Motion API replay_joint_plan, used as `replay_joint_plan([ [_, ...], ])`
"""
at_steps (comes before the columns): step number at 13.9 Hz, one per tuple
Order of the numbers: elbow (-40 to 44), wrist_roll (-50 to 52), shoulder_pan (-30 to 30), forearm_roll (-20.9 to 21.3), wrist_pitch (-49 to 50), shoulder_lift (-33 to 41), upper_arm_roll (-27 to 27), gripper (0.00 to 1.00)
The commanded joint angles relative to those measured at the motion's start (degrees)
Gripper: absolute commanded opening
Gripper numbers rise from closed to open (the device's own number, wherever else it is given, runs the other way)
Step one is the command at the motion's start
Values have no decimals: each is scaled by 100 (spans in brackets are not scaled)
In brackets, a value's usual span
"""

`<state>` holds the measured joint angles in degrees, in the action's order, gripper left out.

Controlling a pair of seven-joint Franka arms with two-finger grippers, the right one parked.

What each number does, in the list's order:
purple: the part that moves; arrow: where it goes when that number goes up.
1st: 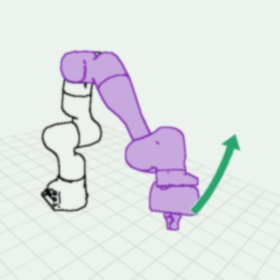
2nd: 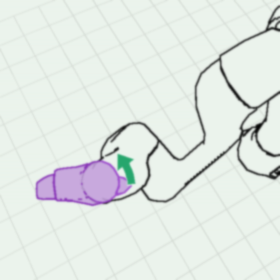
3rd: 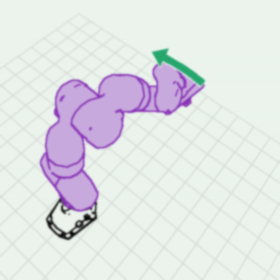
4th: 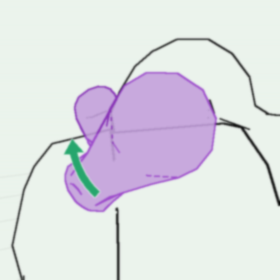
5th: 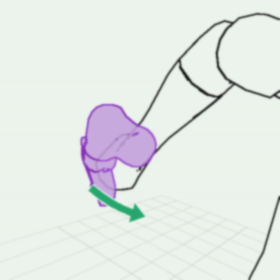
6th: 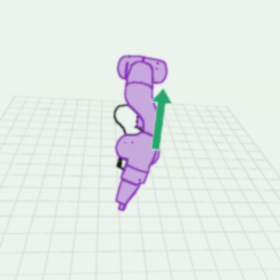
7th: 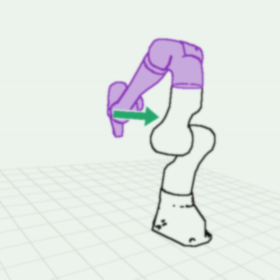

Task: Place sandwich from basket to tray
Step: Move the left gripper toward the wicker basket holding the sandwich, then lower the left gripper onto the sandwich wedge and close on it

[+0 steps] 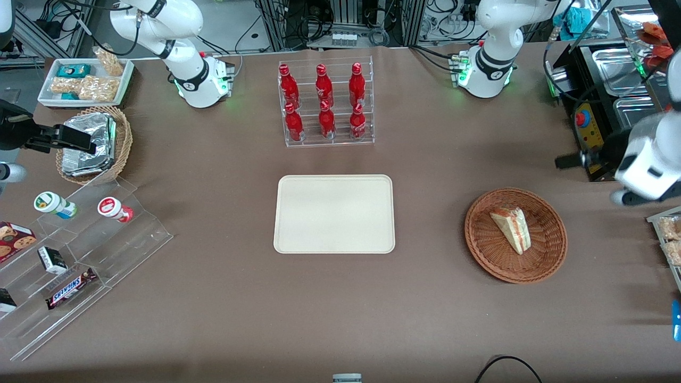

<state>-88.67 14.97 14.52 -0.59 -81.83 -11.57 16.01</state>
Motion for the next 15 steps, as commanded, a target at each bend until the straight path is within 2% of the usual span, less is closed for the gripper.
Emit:
replay_joint_plan([
  [1,-1420,453,112,-135,-1532,313,-10,100],
  [8,-3181,981,59,-91,-4813,-11,8,100],
  [15,-3350,1113,-28,-100,-5808,-767,8,100],
])
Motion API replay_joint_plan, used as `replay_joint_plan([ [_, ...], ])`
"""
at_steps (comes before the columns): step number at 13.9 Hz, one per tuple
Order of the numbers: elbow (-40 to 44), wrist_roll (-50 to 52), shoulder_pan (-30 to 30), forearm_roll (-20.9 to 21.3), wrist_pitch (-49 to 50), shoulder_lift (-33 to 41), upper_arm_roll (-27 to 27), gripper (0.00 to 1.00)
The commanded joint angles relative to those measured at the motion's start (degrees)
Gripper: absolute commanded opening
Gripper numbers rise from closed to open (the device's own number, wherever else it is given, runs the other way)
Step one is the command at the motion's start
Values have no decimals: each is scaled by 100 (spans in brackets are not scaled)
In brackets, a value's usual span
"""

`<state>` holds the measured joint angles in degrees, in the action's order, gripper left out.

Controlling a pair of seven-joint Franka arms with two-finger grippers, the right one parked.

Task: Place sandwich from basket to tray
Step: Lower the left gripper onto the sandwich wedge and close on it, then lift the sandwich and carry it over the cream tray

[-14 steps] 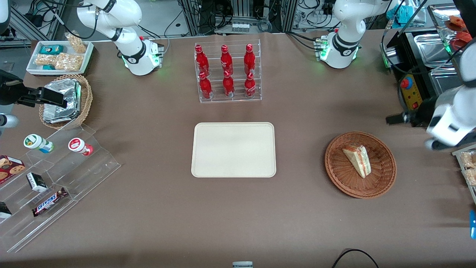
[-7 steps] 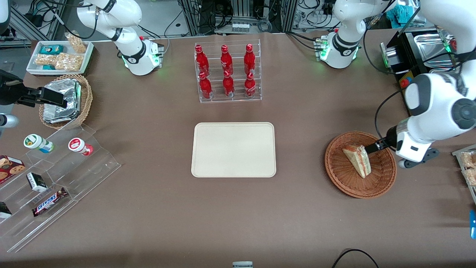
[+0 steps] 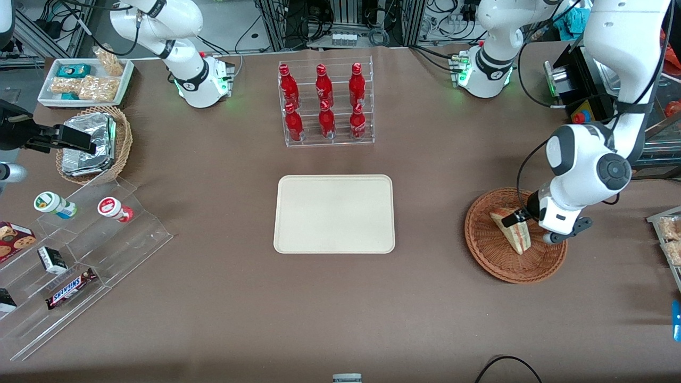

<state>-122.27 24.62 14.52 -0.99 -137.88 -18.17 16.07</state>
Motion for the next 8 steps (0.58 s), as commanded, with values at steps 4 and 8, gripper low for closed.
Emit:
replay_joint_plan([
  [4,11,280,-90,-68,-398,-363,-8,100],
  [8,11,447,-90,-59,-389,-354,-16,43],
])
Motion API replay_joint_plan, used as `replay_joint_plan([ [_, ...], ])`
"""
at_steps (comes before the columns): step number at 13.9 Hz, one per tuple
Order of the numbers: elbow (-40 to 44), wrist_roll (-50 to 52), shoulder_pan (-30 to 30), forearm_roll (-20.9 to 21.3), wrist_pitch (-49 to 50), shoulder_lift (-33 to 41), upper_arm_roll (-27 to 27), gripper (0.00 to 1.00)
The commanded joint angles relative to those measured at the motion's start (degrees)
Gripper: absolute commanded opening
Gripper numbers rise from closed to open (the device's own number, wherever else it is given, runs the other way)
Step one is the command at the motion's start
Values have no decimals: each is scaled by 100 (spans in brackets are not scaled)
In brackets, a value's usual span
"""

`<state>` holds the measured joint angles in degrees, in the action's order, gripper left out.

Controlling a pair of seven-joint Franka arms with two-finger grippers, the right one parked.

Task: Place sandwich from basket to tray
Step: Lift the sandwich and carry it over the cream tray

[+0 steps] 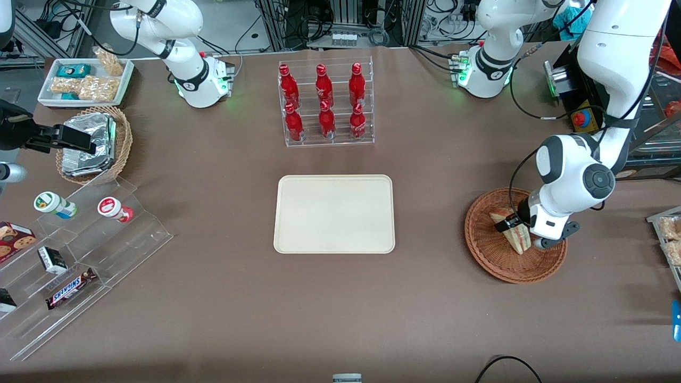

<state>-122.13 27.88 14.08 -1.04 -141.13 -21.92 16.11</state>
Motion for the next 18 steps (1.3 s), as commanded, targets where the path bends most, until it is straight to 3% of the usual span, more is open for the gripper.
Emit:
replay_joint_plan([
  [1,-4,121,-46,-54,-47,30,-20,35],
  [4,23,121,-46,-45,58,222,-20,15],
  [7,110,129,-325,-27,357,583,41,15],
  [9,172,190,-808,-36,637,794,41,15],
  [13,444,1034,-2363,86,762,690,33,16],
  [18,1585,1825,-3894,218,779,-433,33,19],
])
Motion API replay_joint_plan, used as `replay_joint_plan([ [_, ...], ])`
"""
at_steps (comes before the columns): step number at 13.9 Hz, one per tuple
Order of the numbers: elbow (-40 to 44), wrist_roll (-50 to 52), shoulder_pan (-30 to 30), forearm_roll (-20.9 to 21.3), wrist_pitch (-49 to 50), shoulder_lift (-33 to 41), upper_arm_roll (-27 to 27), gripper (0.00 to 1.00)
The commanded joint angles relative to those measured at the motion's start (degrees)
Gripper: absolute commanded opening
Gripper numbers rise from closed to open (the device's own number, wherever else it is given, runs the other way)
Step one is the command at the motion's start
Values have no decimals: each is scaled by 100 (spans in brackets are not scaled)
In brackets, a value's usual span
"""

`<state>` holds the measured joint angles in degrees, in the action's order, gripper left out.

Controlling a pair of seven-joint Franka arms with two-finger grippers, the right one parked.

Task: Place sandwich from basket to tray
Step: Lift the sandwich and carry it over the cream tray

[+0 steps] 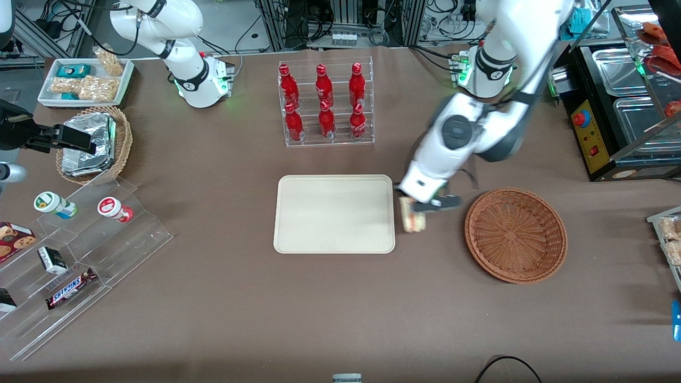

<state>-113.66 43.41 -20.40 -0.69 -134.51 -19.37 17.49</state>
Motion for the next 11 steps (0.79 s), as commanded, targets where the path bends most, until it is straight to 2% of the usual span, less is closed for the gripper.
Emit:
replay_joint_plan([
  [1,966,456,-700,314,118,-952,-106,19],
  [3,1379,956,-1140,700,109,-1418,-132,20],
  [6,1925,1633,-1431,1219,109,-1938,-132,22],
  [9,2093,1749,-1528,1273,100,-2036,-123,23],
  [11,2198,1741,-1537,1273,100,-2132,-123,30],
])
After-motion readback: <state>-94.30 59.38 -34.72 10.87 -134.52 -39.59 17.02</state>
